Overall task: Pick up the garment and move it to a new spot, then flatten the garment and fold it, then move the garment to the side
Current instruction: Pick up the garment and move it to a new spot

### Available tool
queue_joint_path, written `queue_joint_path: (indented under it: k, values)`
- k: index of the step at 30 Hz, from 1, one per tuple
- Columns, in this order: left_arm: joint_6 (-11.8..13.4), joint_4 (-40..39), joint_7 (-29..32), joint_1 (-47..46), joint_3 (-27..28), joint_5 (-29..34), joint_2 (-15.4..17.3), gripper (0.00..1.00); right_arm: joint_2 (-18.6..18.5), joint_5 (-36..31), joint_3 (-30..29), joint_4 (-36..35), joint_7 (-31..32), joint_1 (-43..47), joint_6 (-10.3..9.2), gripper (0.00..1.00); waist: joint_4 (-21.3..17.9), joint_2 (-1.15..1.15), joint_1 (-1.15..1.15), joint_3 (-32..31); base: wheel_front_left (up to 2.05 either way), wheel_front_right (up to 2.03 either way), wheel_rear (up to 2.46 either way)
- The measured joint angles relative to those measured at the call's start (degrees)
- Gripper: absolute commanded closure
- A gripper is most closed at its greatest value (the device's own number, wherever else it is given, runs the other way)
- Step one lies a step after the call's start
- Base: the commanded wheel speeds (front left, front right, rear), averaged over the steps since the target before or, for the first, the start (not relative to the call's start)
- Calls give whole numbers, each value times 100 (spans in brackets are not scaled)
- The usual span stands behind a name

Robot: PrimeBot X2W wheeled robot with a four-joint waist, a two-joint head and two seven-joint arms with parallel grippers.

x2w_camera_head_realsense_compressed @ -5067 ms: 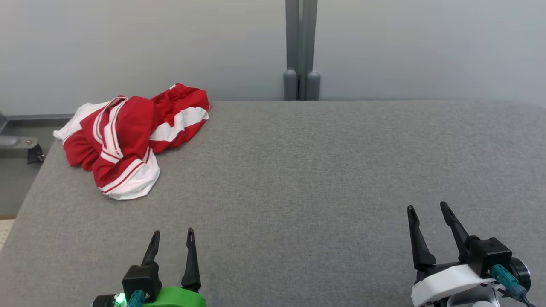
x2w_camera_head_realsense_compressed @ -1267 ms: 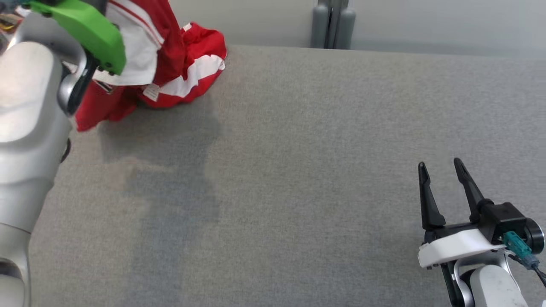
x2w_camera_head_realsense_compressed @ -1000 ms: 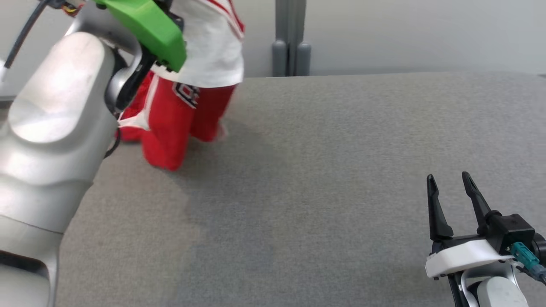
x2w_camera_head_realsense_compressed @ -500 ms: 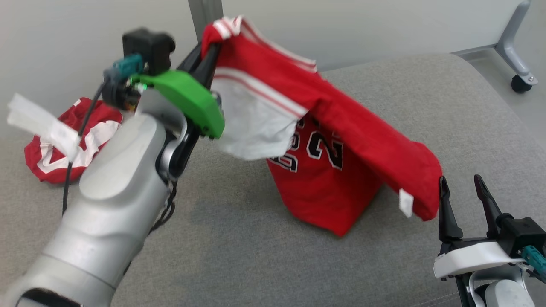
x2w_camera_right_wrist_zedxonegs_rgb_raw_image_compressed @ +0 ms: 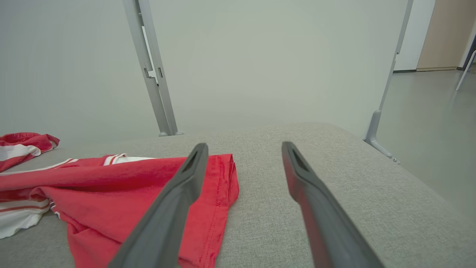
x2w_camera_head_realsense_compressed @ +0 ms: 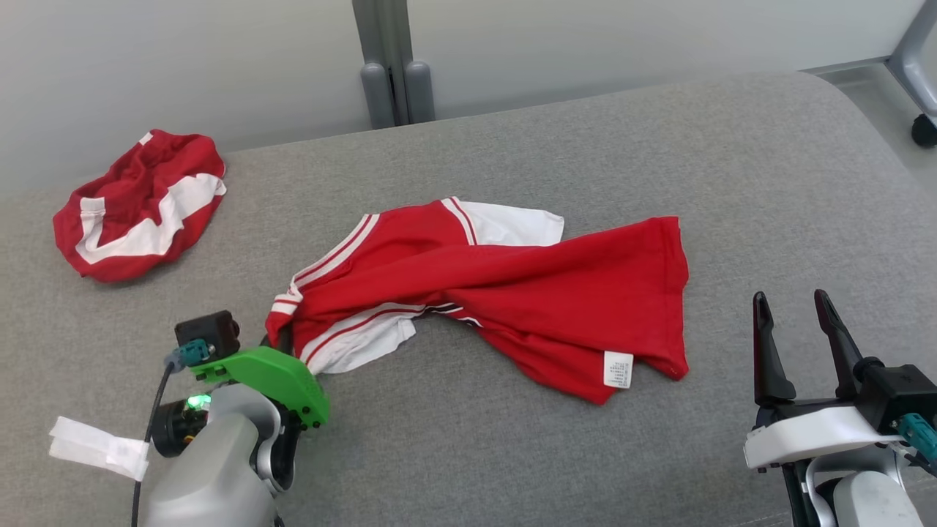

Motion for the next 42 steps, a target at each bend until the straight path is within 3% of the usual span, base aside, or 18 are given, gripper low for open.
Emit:
queue_joint_path:
  k: [8,15,16,18,26,33,42]
  values:
    - [-65,40,-76,1,249,157,-175,100,-1,-3,75,23,0,-2,0,0,262,0,0,-47,0,0,0]
    - [-58,-100,-83,-147,530,481,-203,99,0,-14,211,13,0,-69,0,0,243,0,0,-1,0,0,0]
    - [-56,-96,-83,-157,570,511,-213,73,-1,-20,223,15,0,-82,0,0,225,0,0,12,0,0,0]
    - [-21,-71,-83,-165,664,600,-234,0,0,-27,245,26,0,-90,0,0,177,0,0,38,0,0,0]
    - [10,-740,-92,140,1361,1239,-215,0,-1,-83,198,58,0,-65,0,0,111,0,0,-17,0,0,0]
    - [0,-1740,-92,1213,2041,2035,-222,0,-2,-110,218,98,0,69,0,0,214,0,0,-276,0,0,0]
    - [-116,-3442,-96,2670,2685,3017,-497,0,0,-103,320,129,0,152,0,0,414,0,0,-529,0,0,0]
